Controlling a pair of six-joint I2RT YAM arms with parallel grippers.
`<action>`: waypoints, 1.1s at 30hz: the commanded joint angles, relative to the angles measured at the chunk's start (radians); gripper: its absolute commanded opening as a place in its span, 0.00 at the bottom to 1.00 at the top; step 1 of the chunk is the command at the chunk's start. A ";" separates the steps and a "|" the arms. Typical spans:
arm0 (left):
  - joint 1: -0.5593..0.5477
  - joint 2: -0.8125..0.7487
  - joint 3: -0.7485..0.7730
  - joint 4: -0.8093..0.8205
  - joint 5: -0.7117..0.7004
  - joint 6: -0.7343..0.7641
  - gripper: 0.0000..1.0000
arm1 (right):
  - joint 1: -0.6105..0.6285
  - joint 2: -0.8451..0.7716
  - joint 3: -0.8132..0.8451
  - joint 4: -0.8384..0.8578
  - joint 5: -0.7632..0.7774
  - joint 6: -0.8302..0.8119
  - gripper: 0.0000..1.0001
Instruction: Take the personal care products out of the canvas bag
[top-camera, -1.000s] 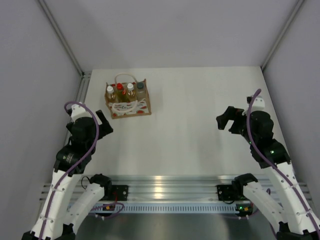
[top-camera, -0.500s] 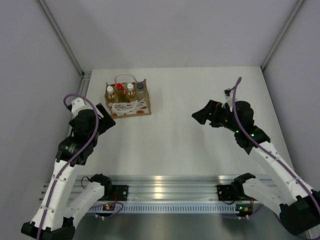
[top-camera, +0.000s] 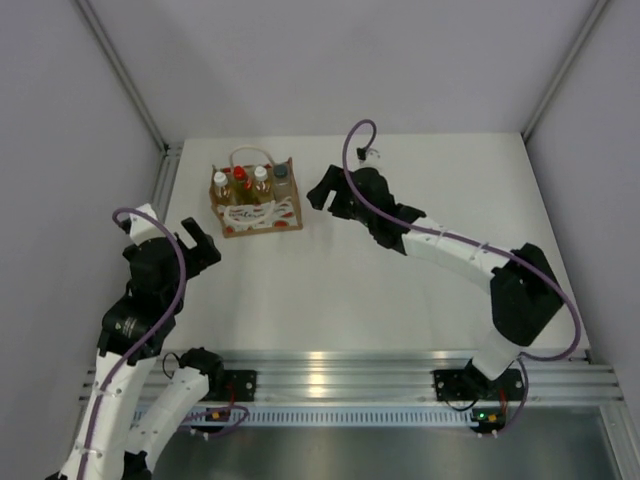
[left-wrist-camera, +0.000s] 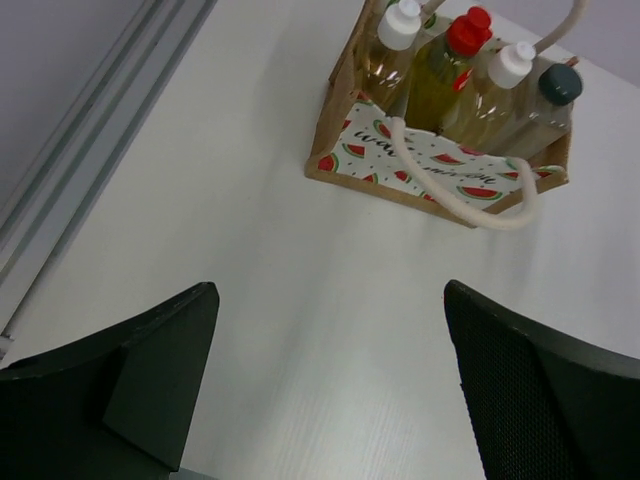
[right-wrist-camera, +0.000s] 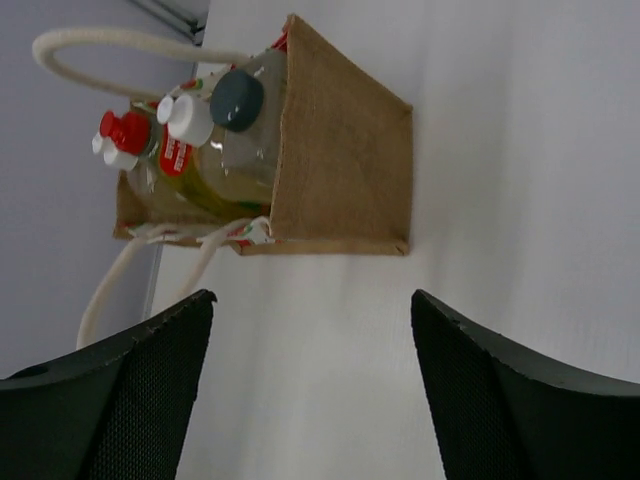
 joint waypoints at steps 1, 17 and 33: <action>-0.002 0.003 -0.071 0.019 -0.059 0.028 0.98 | 0.027 0.129 0.149 0.084 0.140 0.066 0.78; -0.029 -0.050 -0.093 0.025 -0.053 0.027 0.98 | 0.070 0.443 0.429 0.018 0.090 0.086 0.47; -0.035 -0.038 -0.088 0.025 -0.053 0.025 0.98 | 0.076 0.483 0.328 0.024 0.086 0.123 0.27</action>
